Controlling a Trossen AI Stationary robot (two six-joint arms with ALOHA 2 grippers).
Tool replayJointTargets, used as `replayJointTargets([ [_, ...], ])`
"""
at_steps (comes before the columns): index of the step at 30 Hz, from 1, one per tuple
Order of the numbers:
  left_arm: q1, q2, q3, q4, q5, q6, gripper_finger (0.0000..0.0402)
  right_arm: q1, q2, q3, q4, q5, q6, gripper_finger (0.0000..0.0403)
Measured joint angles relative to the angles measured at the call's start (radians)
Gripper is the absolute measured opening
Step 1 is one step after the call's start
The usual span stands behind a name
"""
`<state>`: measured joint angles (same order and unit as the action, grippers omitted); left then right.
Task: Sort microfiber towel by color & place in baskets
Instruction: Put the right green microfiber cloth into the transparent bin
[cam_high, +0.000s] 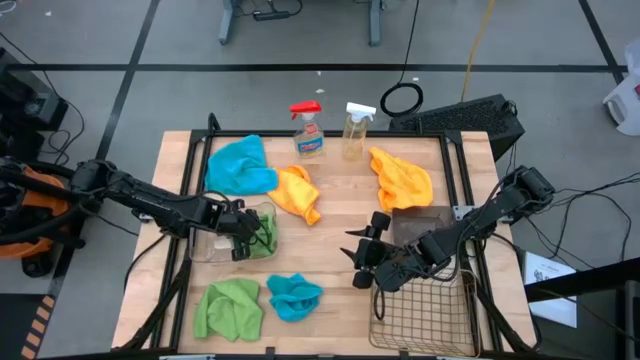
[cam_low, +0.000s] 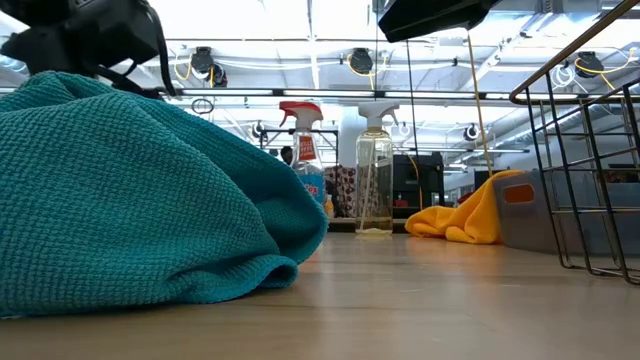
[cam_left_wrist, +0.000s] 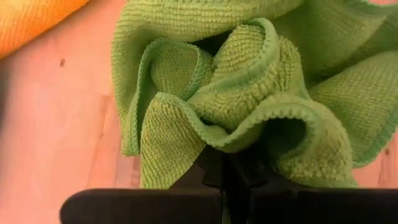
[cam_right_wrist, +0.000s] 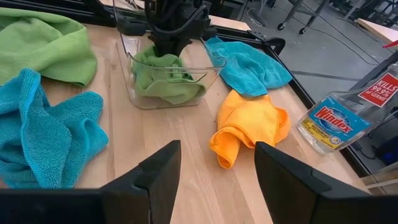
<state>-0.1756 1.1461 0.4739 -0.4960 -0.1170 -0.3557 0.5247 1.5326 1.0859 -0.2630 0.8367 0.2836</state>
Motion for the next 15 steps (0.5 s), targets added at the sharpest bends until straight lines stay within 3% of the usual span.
replayJointTargets([
  [8, 0.018, 0.052, 0.001, -0.012, -0.022, 0.045, 0.0002, 0.0, 0.0, 0.0, 0.0, 0.0, 0.001, 0.0196],
  [15, 0.019, 0.022, 0.039, -0.076, 0.005, 0.032, 0.0004, 0.001, 0.0, 0.0, -0.01, -0.001, 0.003, 0.0196],
])
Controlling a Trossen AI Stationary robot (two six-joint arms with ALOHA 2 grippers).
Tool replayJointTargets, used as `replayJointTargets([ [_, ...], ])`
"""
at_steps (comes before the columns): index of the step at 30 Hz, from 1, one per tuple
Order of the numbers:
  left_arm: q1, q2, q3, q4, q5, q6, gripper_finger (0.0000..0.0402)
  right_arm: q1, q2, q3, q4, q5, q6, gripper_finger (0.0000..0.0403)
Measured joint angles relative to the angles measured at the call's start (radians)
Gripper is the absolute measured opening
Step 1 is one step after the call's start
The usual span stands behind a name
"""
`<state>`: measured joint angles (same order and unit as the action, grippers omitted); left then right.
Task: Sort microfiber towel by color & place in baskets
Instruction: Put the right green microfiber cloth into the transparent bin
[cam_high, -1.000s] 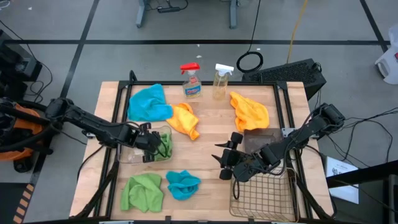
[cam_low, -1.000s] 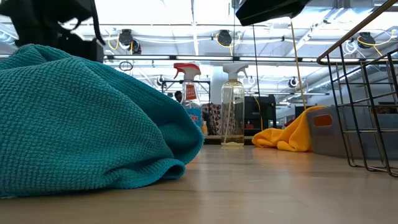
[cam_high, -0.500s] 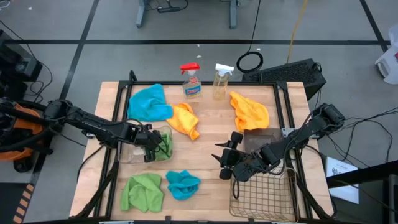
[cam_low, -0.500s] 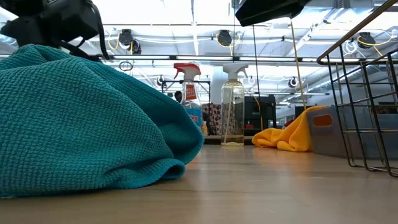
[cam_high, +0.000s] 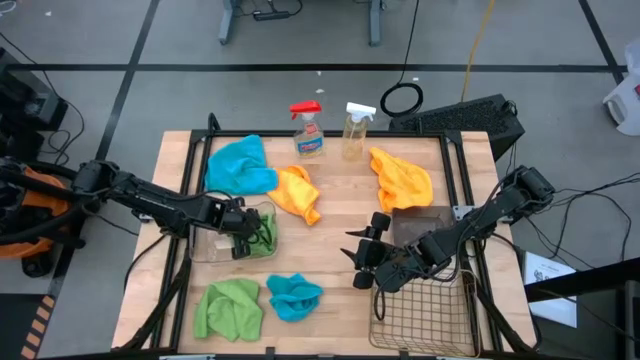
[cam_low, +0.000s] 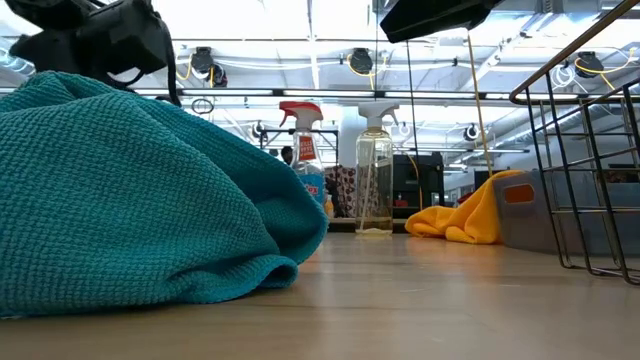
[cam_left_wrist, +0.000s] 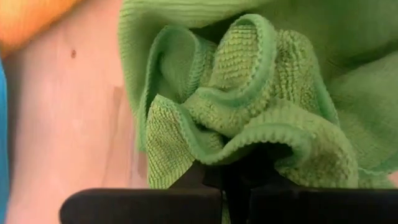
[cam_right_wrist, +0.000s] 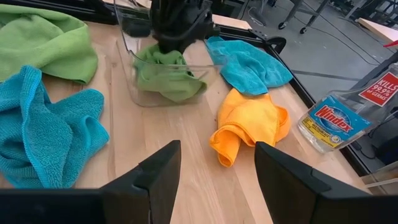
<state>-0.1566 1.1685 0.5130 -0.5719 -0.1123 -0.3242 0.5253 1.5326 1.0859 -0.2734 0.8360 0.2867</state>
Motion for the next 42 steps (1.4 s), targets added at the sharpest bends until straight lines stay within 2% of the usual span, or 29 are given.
replayJointTargets([
  [10, -0.001, -0.083, 0.181, -0.297, 0.009, -0.041, 0.0011, 0.0, 0.0, 0.0, 0.0, 0.0, 0.0, 0.0196],
  [15, -0.008, -0.119, 0.252, -0.347, 0.003, -0.09, 0.0012, 0.0, 0.0, 0.0, 0.001, 0.0, 0.009, 0.0196],
  [20, -0.053, -0.129, 0.32, -0.394, -0.019, -0.103, 0.0012, 0.004, 0.0, 0.0, -0.002, -0.005, 0.019, 0.0196],
  [26, -0.133, -0.129, 0.398, -0.532, -0.086, -0.189, 0.0012, 0.029, 0.0, 0.0, -0.029, -0.005, 0.051, 0.0196],
  [31, -0.176, -0.13, 0.415, -0.647, -0.114, -0.25, 0.0012, 0.041, 0.0, 0.0, -0.047, -0.001, 0.076, 0.0196],
  [36, -0.196, -0.119, 0.411, -0.563, -0.111, -0.26, 0.0023, 0.039, 0.0, 0.0, -0.046, 0.0, 0.076, 0.0196],
  [42, -0.197, -0.053, 0.41, -0.474, -0.135, -0.217, 0.0088, 0.039, 0.0, 0.0, -0.046, 0.0, 0.071, 0.0196],
])
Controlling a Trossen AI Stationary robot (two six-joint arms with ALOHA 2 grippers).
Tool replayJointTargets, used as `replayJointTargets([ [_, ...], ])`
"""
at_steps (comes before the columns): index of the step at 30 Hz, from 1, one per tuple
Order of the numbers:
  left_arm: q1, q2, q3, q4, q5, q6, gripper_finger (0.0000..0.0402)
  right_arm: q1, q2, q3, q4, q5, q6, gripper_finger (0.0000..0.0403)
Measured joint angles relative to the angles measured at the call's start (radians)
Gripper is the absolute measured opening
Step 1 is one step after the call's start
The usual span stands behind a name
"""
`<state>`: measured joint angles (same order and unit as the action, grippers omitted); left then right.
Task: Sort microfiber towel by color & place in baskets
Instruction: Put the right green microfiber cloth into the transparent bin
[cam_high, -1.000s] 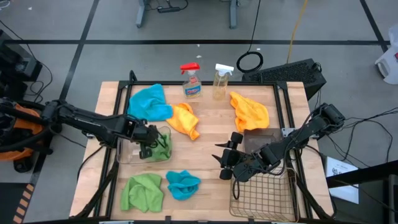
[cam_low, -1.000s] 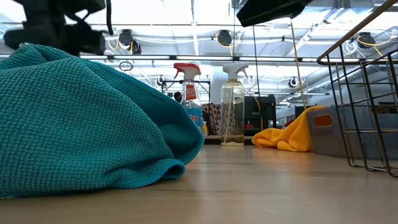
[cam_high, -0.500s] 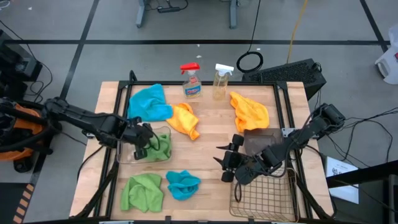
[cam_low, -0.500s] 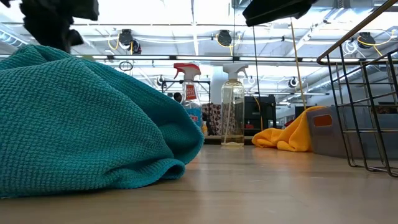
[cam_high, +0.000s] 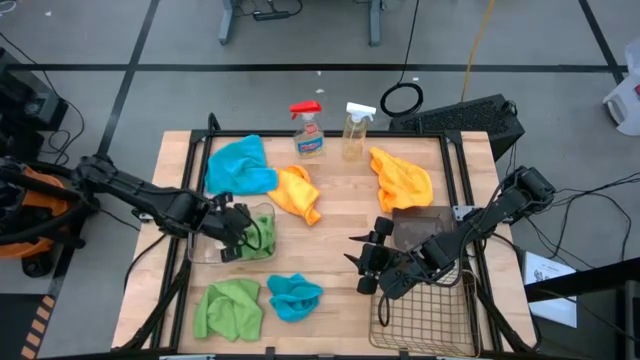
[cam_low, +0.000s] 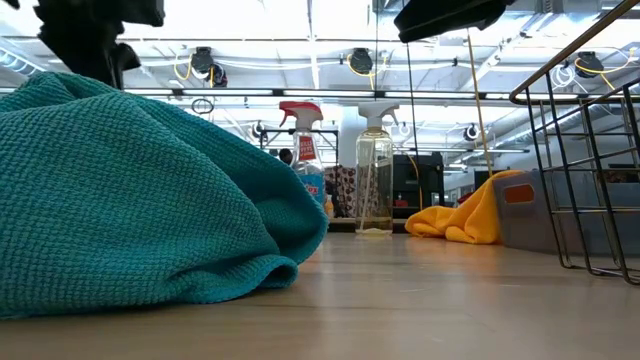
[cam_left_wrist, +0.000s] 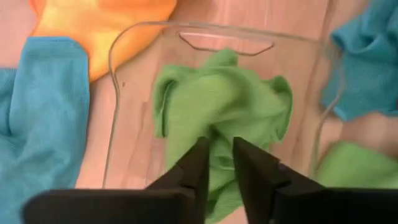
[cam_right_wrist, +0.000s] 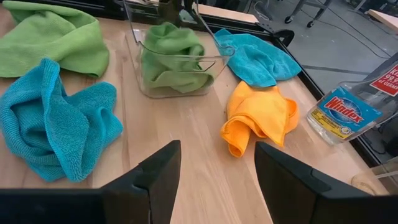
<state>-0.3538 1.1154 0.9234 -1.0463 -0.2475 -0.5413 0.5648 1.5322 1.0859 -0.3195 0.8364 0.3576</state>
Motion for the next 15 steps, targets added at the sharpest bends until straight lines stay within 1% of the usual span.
replayJointTargets([
  [4, 0.0, 0.05, -0.001, 0.001, -0.001, 0.068, 0.0134, 0.0, 0.0, 0.0, -0.001, 0.0, -0.003, 0.0196],
  [6, 0.0, 0.067, -0.001, 0.017, -0.006, 0.089, 0.0145, 0.0, 0.0, 0.0, -0.004, 0.0, -0.003, 0.0196],
  [7, 0.0, 0.077, -0.001, 0.027, -0.025, 0.097, 0.0146, 0.0, 0.0, 0.0, -0.005, 0.0, -0.003, 0.0196],
  [9, 0.0, 0.1, -0.001, 0.037, -0.064, 0.121, 0.0143, 0.0, 0.0, 0.0, -0.005, 0.0, -0.003, 0.0196],
  [11, 0.001, 0.132, -0.007, 0.062, -0.081, 0.157, 0.0132, 0.0, 0.0, 0.0, -0.005, 0.0, -0.003, 0.0196],
  [15, 0.001, 0.189, -0.08, 0.177, -0.069, 0.213, 0.0092, 0.0, 0.0, 0.0, -0.005, 0.0, -0.003, 0.0196],
])
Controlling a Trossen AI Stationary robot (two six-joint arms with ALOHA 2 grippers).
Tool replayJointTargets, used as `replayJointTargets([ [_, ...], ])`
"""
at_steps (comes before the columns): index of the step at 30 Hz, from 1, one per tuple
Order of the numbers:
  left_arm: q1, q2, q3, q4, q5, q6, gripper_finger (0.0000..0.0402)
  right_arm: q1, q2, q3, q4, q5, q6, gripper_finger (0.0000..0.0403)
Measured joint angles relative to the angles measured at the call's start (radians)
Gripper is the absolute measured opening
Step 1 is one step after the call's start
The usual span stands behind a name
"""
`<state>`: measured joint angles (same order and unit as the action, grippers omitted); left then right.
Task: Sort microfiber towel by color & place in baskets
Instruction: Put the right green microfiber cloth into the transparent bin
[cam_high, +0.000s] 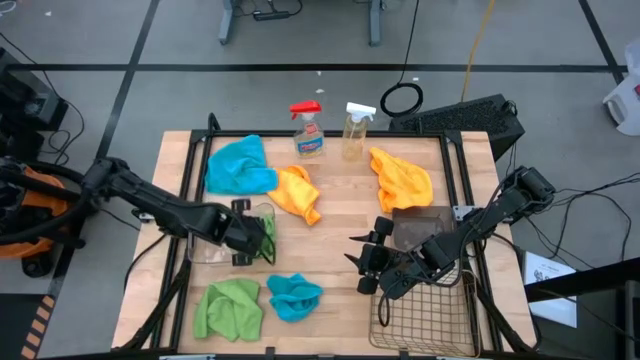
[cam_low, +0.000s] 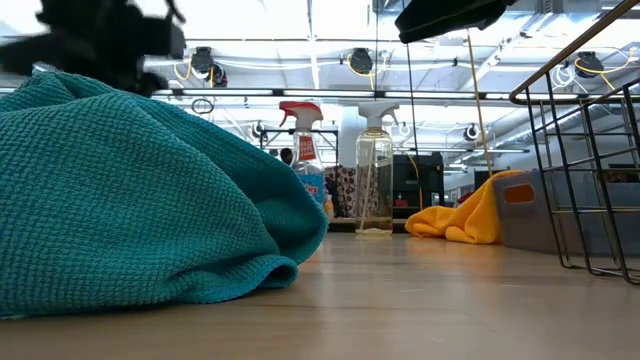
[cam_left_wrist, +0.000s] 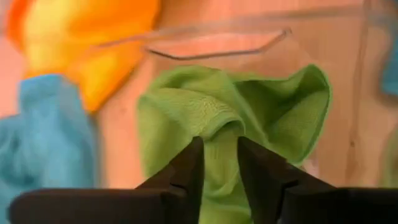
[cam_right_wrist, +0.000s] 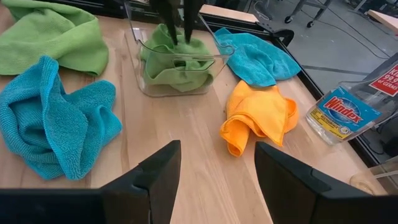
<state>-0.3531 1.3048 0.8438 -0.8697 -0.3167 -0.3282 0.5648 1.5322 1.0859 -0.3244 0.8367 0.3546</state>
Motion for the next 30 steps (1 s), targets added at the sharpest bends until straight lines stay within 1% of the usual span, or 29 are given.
replayJointTargets([
  [6, 0.019, 0.073, -0.088, 0.04, -0.01, -0.025, 0.0023, 0.0, 0.0, 0.0, -0.001, 0.0, 0.0, 0.0196],
  [8, 0.033, 0.083, -0.113, 0.101, 0.016, -0.03, 0.0007, 0.0, 0.0, 0.0, -0.001, 0.0, 0.0, 0.0196],
  [10, 0.045, 0.087, -0.139, 0.173, 0.035, -0.022, 0.0006, -0.002, 0.0, 0.0, -0.001, 0.0, 0.0, 0.0196],
  [14, 0.057, 0.085, -0.144, 0.199, 0.043, -0.002, 0.0018, -0.005, 0.0, 0.0, 0.0, 0.0, 0.0, 0.0196],
  [17, 0.059, 0.063, -0.121, 0.144, 0.046, -0.008, 0.0022, -0.005, 0.0, 0.0, -0.001, 0.0, 0.0, 0.0196],
  [25, 0.059, -0.008, -0.013, -0.02, 0.044, -0.048, 0.0022, -0.012, 0.0, 0.0, -0.002, 0.0, -0.008, 0.0196],
  [30, 0.081, -0.035, -0.006, -0.036, 0.028, 0.062, 0.0022, -0.021, 0.0, 0.0, -0.002, 0.0, -0.012, 0.0196],
])
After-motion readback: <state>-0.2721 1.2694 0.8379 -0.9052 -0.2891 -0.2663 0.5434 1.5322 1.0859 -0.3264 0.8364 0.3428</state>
